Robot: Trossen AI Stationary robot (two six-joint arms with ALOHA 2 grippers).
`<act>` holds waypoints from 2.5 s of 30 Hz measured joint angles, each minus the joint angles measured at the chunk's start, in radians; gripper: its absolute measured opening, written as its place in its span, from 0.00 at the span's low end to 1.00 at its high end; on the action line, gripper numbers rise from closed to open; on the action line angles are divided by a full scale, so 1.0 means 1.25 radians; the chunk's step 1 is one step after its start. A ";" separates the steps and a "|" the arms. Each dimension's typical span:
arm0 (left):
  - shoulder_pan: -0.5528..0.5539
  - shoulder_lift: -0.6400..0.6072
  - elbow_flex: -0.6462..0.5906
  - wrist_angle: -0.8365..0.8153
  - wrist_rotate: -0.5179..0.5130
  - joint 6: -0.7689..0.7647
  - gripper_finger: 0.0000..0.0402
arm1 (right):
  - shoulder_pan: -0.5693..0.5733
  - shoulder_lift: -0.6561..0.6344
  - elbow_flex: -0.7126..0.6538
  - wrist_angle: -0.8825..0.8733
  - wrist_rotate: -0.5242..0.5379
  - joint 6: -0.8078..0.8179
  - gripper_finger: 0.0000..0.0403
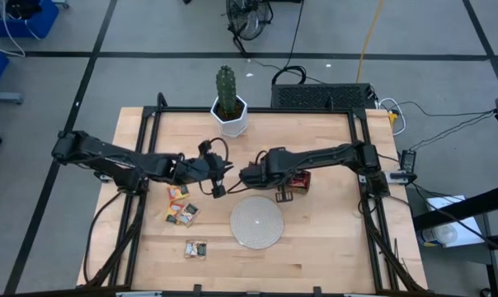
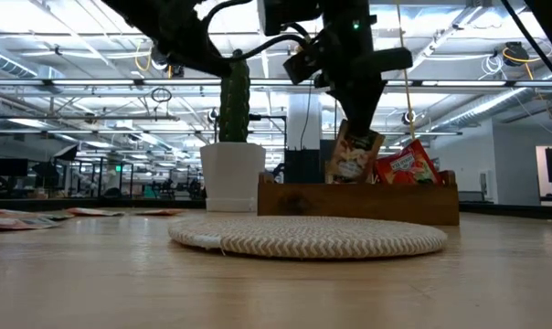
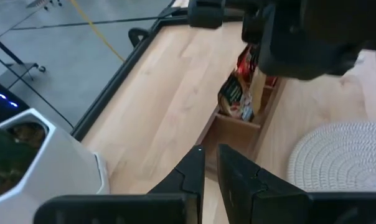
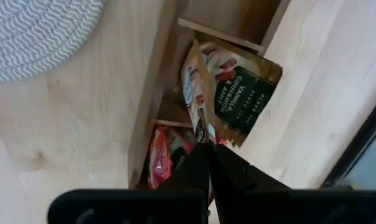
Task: Pick & Place Tea
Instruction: Put the brown tea bag into the middle section of the wooden organizer
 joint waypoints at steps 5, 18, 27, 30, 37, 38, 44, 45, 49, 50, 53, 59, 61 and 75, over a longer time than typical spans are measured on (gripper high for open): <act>0.002 0.000 -0.055 0.076 -0.001 0.001 0.12 | -0.002 0.000 -0.019 0.043 -0.003 -0.001 0.00; 0.002 0.000 -0.076 0.145 -0.001 0.022 0.12 | -0.036 0.000 -0.080 0.103 -0.023 0.057 0.00; 0.002 0.000 -0.076 0.156 -0.001 0.023 0.12 | -0.042 -0.002 -0.117 0.172 -0.019 0.029 0.00; 0.002 0.000 -0.076 0.156 -0.001 0.023 0.12 | -0.042 -0.002 -0.125 0.193 -0.018 0.028 0.00; 0.002 0.000 -0.076 0.155 -0.001 0.020 0.12 | -0.042 -0.001 -0.125 0.219 -0.017 0.050 0.03; 0.002 0.000 -0.076 0.155 -0.001 0.019 0.12 | -0.042 -0.001 -0.125 0.220 -0.019 0.052 0.05; 0.002 0.000 -0.076 0.155 -0.001 0.013 0.12 | -0.041 -0.001 -0.126 0.225 0.018 0.080 0.19; 0.002 0.000 -0.076 0.155 -0.001 0.013 0.12 | -0.041 -0.002 -0.126 0.225 0.042 0.081 0.21; 0.002 0.000 -0.076 0.155 -0.001 0.013 0.12 | -0.035 -0.027 -0.126 0.234 0.131 0.070 0.31; 0.002 0.000 -0.076 0.155 -0.001 0.012 0.12 | -0.034 -0.036 -0.126 0.238 0.146 0.068 0.33; 0.002 0.000 -0.076 0.154 -0.001 0.012 0.12 | -0.026 -0.068 -0.126 0.258 0.147 0.070 0.36; 0.002 0.000 -0.076 0.153 -0.001 0.010 0.12 | 0.002 -0.141 -0.160 0.337 -0.021 0.066 0.30; 0.002 0.000 -0.076 0.153 -0.001 0.010 0.12 | 0.012 -0.153 -0.196 0.364 -0.049 0.057 0.18; 0.002 0.000 -0.076 0.151 0.000 0.011 0.12 | -0.011 -0.158 -0.403 0.554 -0.060 0.003 0.00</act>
